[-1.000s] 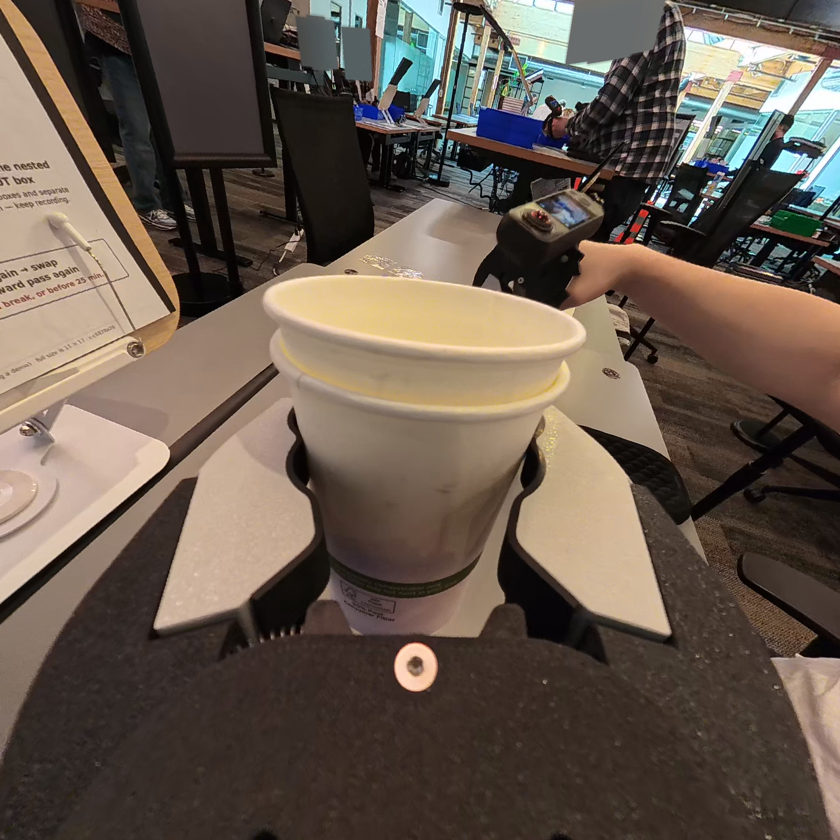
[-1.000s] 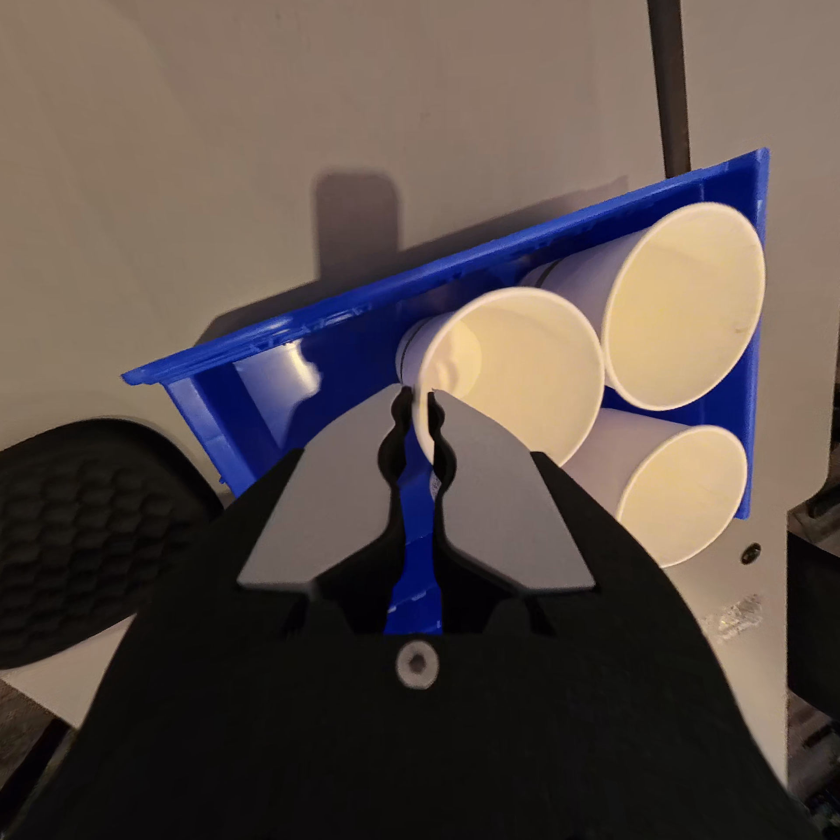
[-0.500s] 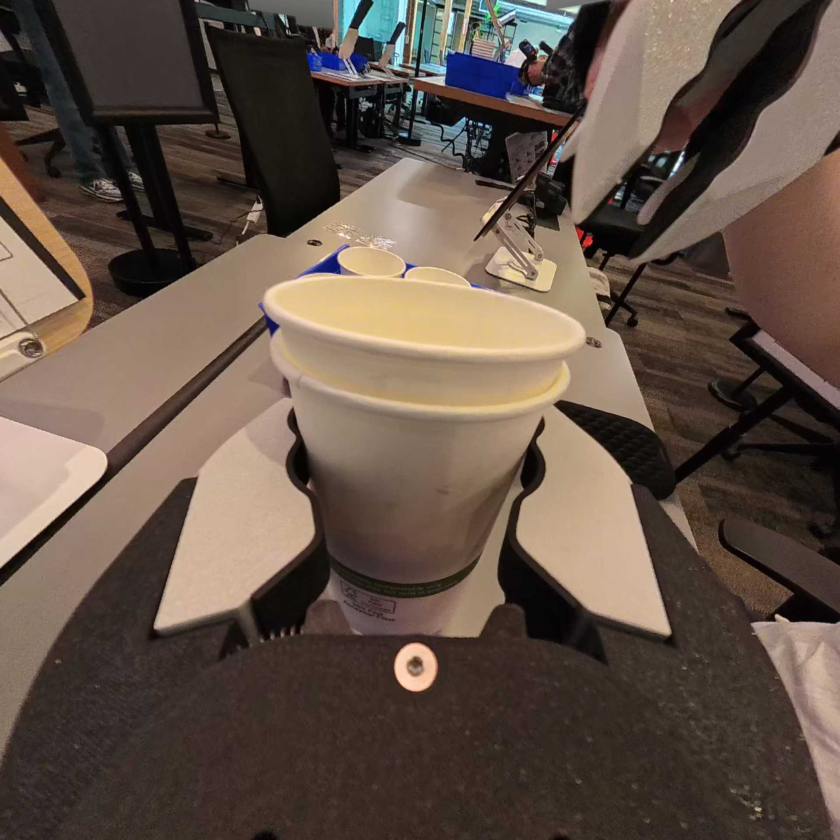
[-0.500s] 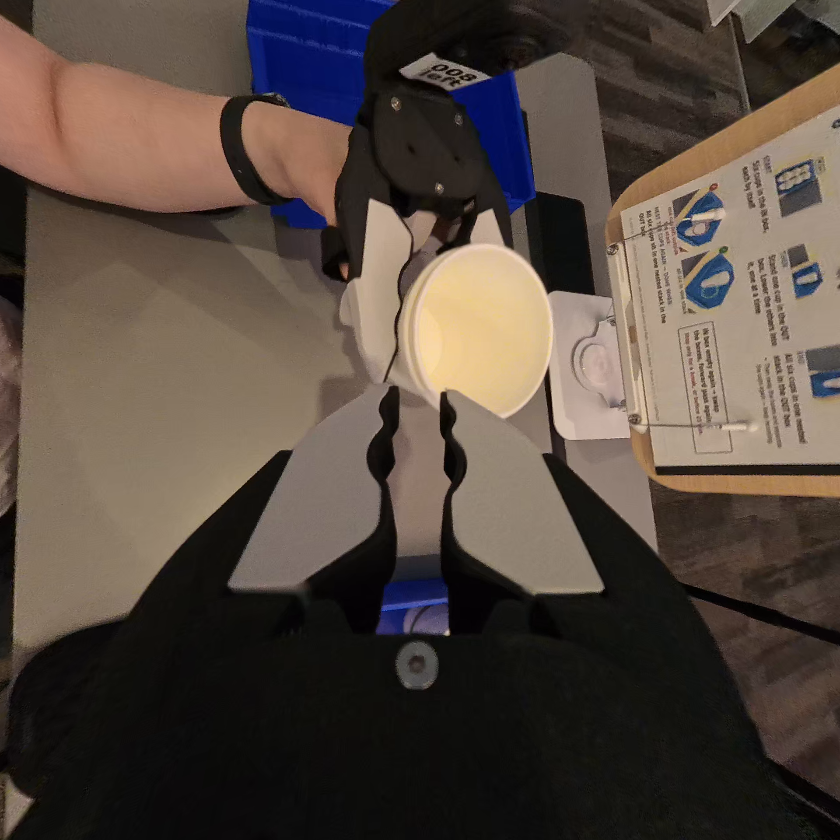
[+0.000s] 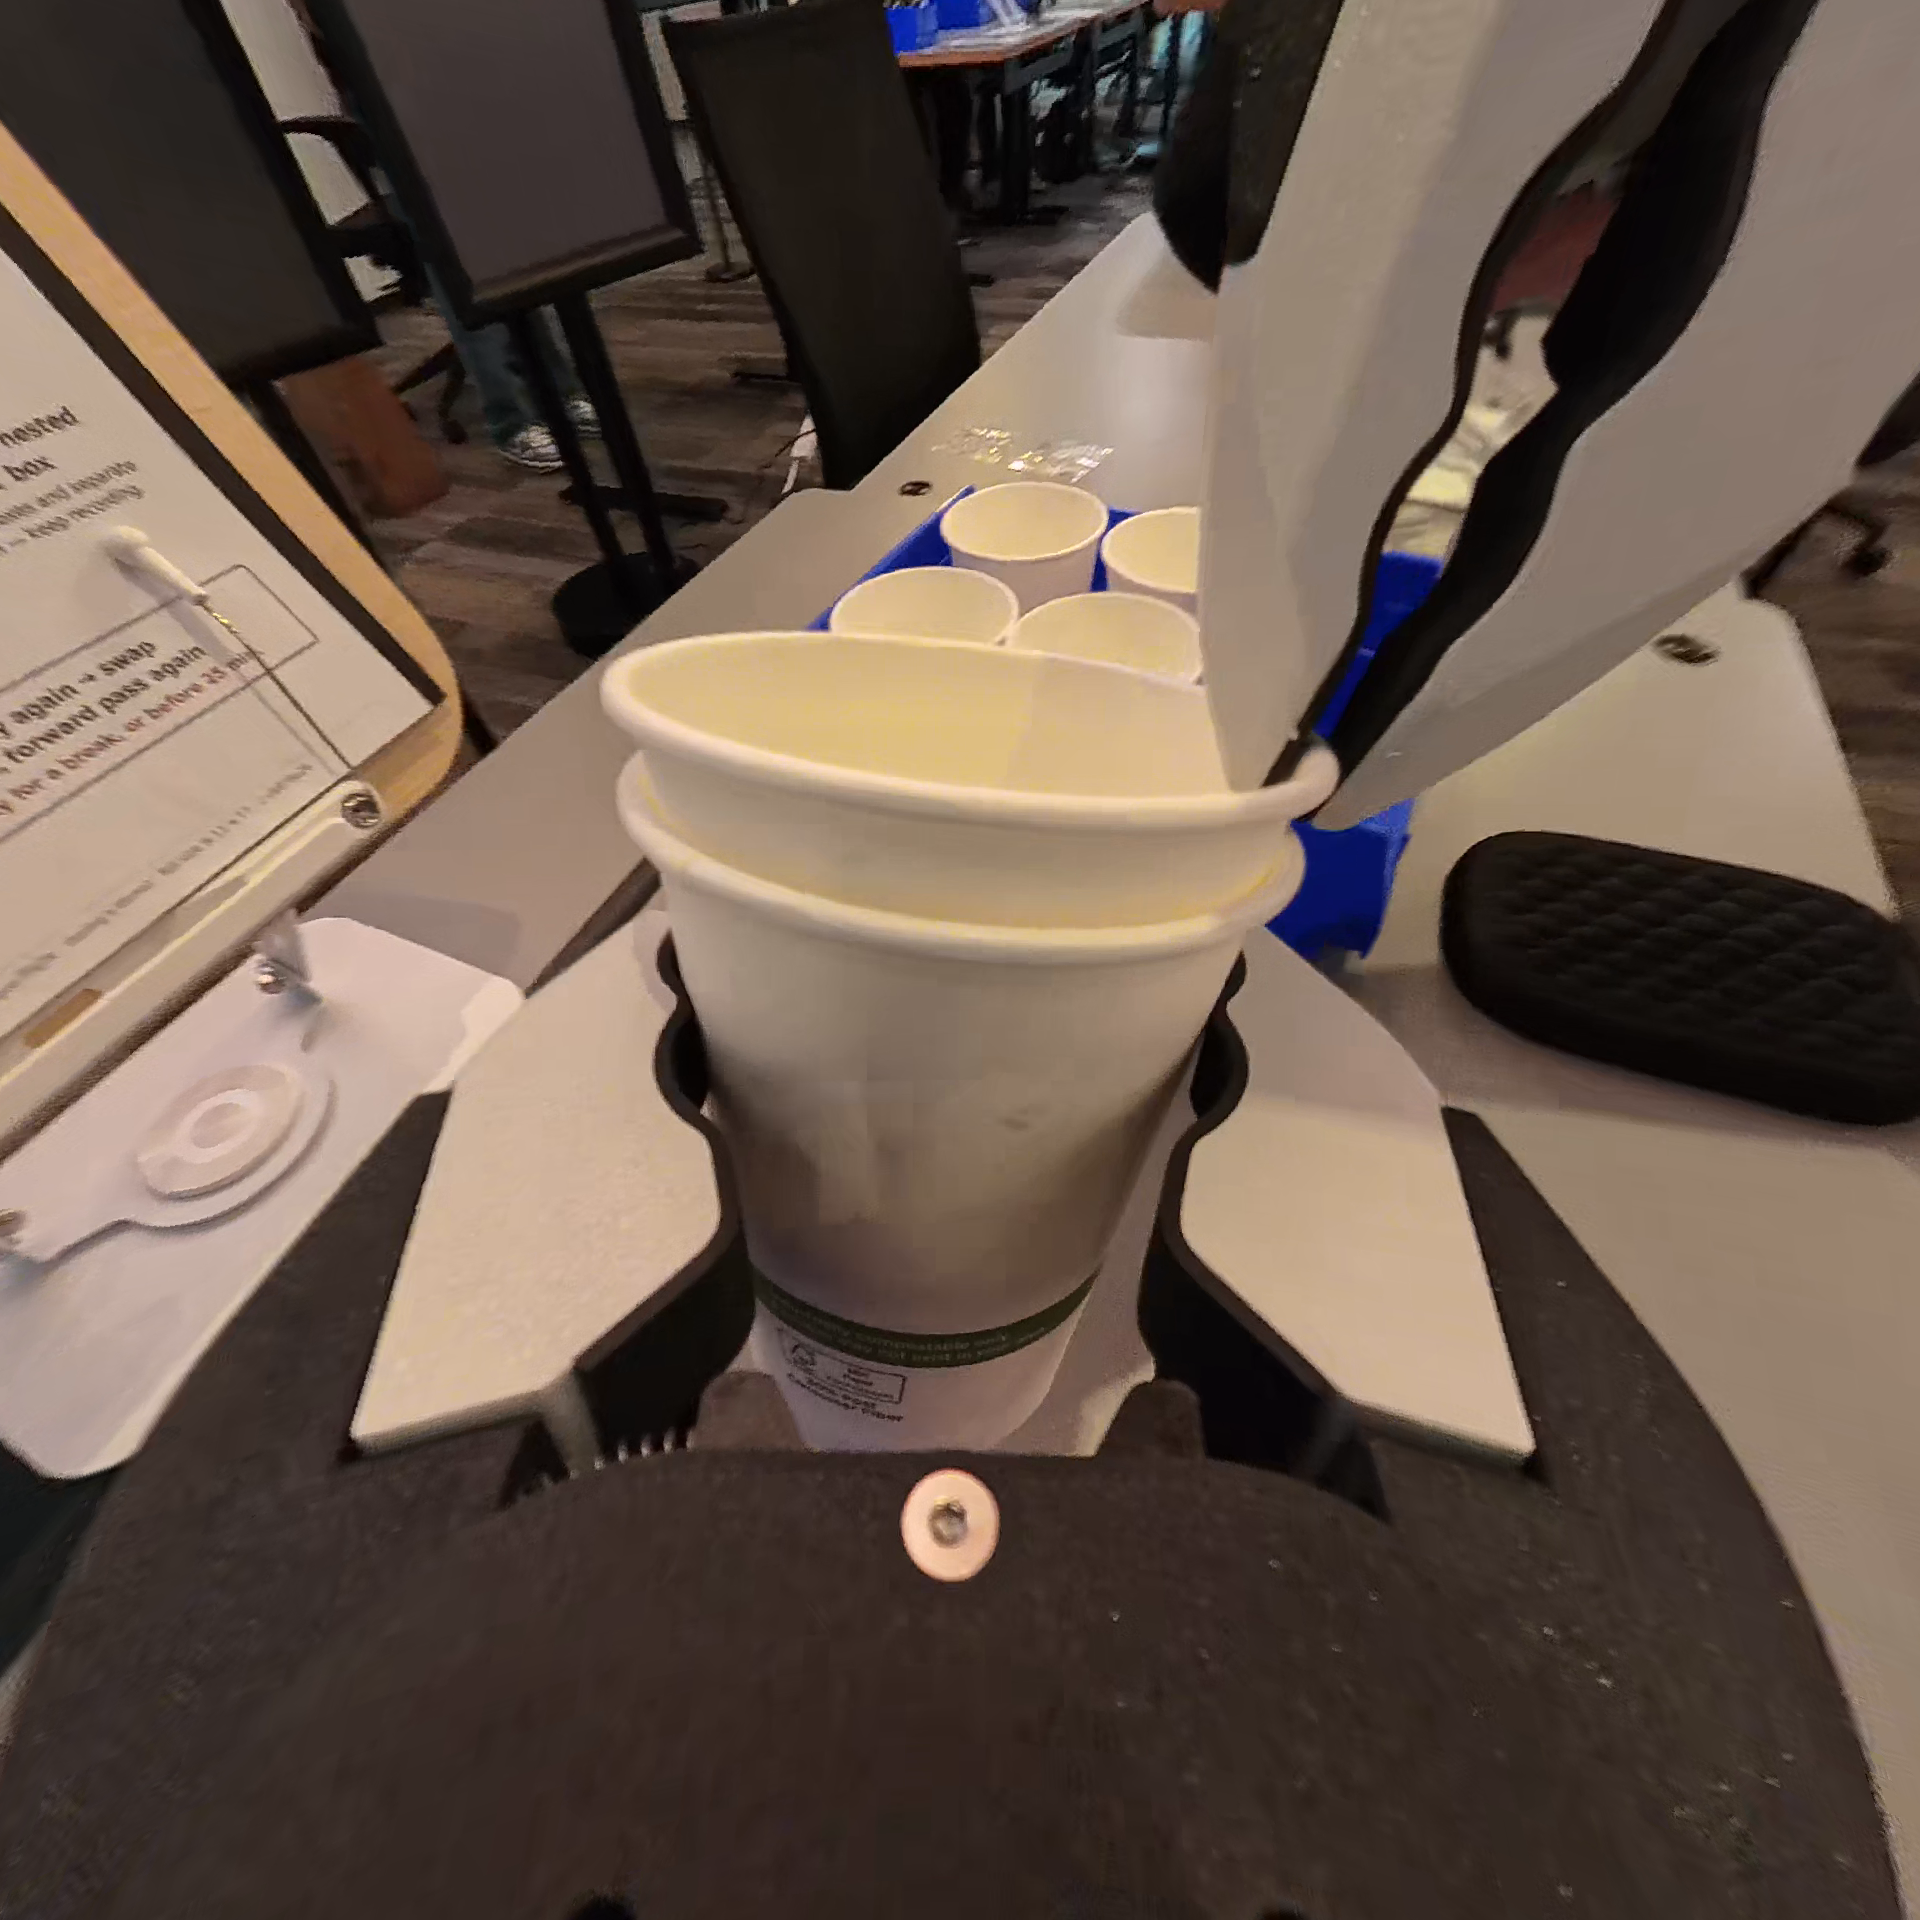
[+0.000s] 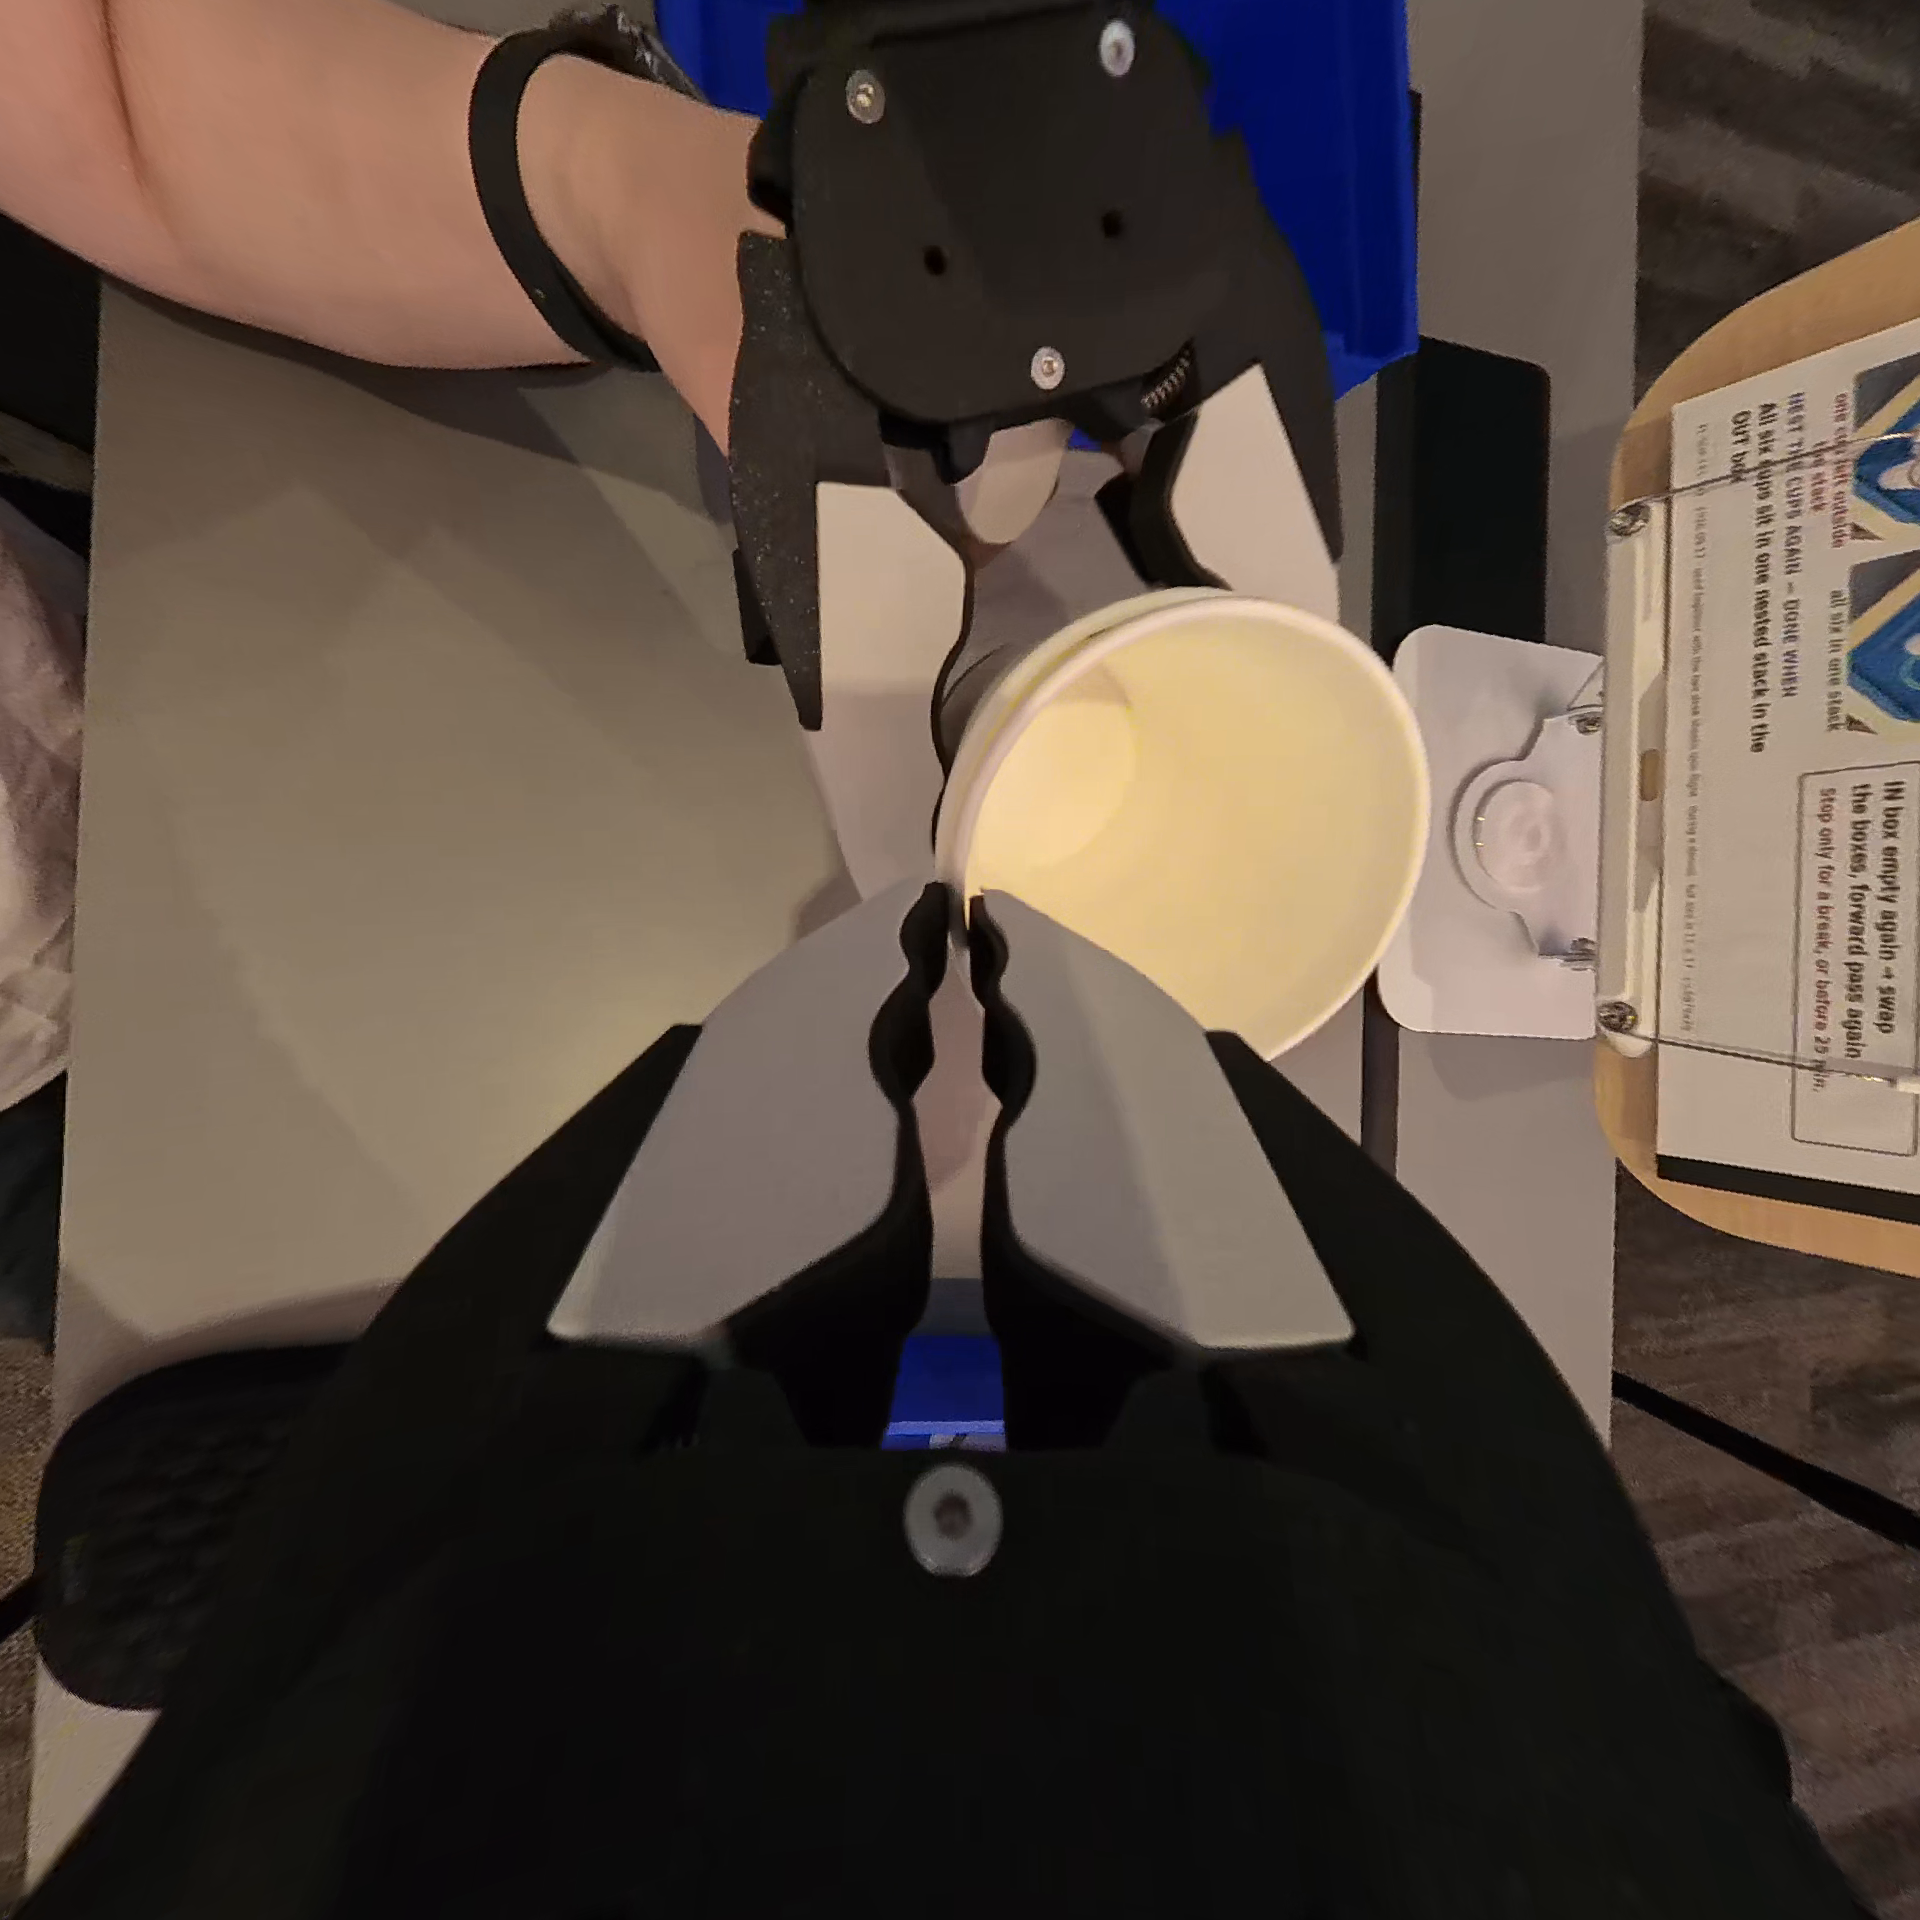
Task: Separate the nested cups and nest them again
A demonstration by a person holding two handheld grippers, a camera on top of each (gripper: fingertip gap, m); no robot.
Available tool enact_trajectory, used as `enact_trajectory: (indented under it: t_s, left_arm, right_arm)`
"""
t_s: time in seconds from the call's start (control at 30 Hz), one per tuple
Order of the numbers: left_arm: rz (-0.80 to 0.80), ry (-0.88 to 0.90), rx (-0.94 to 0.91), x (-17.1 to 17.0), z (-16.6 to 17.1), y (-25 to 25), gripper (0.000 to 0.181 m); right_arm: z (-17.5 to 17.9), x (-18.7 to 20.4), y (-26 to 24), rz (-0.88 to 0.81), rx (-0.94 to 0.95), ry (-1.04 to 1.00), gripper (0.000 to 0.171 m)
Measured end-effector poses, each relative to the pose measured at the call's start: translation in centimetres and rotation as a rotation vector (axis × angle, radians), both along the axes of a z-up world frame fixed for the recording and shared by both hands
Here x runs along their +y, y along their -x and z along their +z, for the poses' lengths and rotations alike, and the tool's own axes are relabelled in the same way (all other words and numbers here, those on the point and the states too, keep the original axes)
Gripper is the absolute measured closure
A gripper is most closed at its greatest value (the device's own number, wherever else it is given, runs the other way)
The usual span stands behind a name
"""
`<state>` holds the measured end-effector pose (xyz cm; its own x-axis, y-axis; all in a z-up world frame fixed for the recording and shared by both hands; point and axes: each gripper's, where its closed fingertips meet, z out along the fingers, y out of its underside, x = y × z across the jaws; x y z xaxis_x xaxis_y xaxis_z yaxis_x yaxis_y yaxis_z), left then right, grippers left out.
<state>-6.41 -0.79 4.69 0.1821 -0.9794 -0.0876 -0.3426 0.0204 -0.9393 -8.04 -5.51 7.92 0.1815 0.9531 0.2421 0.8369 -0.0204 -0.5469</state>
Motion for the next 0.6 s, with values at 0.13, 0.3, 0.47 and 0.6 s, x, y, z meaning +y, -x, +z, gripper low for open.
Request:
enact_trajectory:
  t_s: [0.13,0.3,0.47,0.6]
  left_arm:
    - [0.100,-0.126,0.087,0.4,-0.5,-0.3,0.088]
    - [0.213,-0.359,0.199,0.1,1.4,-1.0,0.088]
    - [0.287,-0.412,0.124,-0.6,4.4,-0.1,0.088]
    - [0.321,-0.432,0.136,-0.2,4.6,1.0,0.088]
  right_arm:
    - [-0.9,-0.1,-0.7,0.064,0.037,-0.027,0.168]
    - [-0.5,-1.1,-1.9,0.105,0.074,-0.113,0.168]
    - [2.7,-2.3,-1.2,0.129,0.173,-0.115,0.168]
    - [3.3,-1.9,-0.4,0.119,0.175,-0.114,0.168]
